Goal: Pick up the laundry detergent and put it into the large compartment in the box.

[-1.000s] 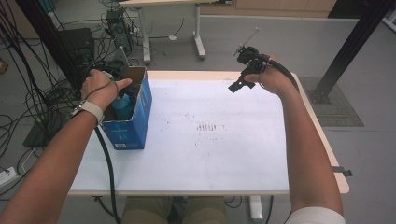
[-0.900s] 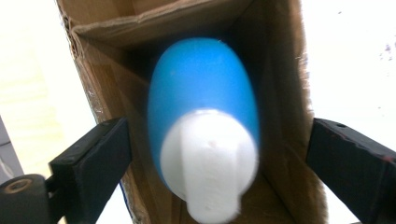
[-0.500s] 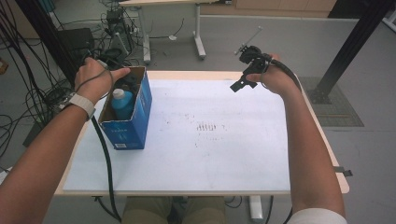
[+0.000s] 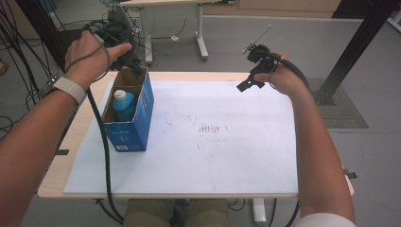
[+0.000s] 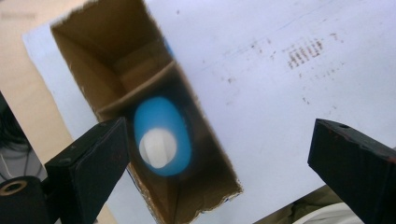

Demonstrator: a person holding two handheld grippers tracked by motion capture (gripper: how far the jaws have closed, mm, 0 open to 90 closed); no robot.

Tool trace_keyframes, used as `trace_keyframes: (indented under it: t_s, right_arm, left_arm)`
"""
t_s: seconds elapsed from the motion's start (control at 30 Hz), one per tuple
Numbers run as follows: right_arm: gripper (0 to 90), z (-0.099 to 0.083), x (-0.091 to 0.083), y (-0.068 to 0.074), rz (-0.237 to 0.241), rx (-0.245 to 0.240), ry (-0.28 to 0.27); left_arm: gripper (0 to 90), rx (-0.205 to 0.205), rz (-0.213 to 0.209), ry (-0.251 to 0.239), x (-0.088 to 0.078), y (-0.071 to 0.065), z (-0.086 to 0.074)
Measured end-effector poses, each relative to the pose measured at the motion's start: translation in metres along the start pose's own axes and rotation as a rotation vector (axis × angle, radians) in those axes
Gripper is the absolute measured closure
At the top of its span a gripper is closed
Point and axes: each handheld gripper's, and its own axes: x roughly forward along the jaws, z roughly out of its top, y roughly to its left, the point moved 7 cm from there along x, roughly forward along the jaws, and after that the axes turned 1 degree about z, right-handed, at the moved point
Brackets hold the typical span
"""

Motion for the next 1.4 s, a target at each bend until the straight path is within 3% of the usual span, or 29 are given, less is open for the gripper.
trace_keyframes:
  t_s: [0.07, 0.17, 0.4, 0.53, 0.63, 0.73, 0.87, 1.1, 1.4]
  right_arm:
    - [12.1, -0.001, -0.001, -0.001, 0.000, 0.003, -0.001]
    - [12.1, -0.002, -0.002, -0.001, 0.001, 0.007, -0.001]
    - [12.1, -0.003, -0.005, 0.000, 0.003, 0.005, -0.004]
    - [12.1, -0.004, -0.005, 0.000, 0.010, 0.005, -0.001]
    - [12.0, -0.004, -0.005, 0.000, 0.012, 0.007, -0.001]
    - [12.0, -0.004, -0.005, 0.000, 0.014, 0.007, -0.003]
    - [11.7, -0.004, -0.005, 0.000, 0.021, 0.008, 0.002]
    - [11.0, -0.005, -0.008, 0.004, 0.025, 0.006, -0.005]
    - [10.9, -0.006, -0.010, 0.005, 0.022, 0.007, -0.016]
  left_arm:
    - [5.8, 0.034, -0.008, -0.008, -0.004, -0.005, 0.001]
    - [5.7, 0.102, 0.011, -0.004, -0.007, -0.016, 0.005]
    - [5.5, 0.224, -0.013, 0.018, -0.009, -0.032, 0.015]
    - [6.1, 0.263, -0.026, 0.014, -0.012, -0.041, 0.021]
    - [6.1, 0.328, -0.049, 0.012, -0.013, -0.047, 0.025]
    - [5.9, 0.406, -0.088, 0.036, -0.009, -0.054, 0.030]
    - [6.0, 0.458, -0.097, 0.045, -0.002, -0.067, 0.033]
    - [6.0, 0.590, -0.110, 0.054, 0.009, -0.088, 0.035]
    - [6.1, 0.700, -0.133, 0.032, 0.018, -0.104, 0.033]
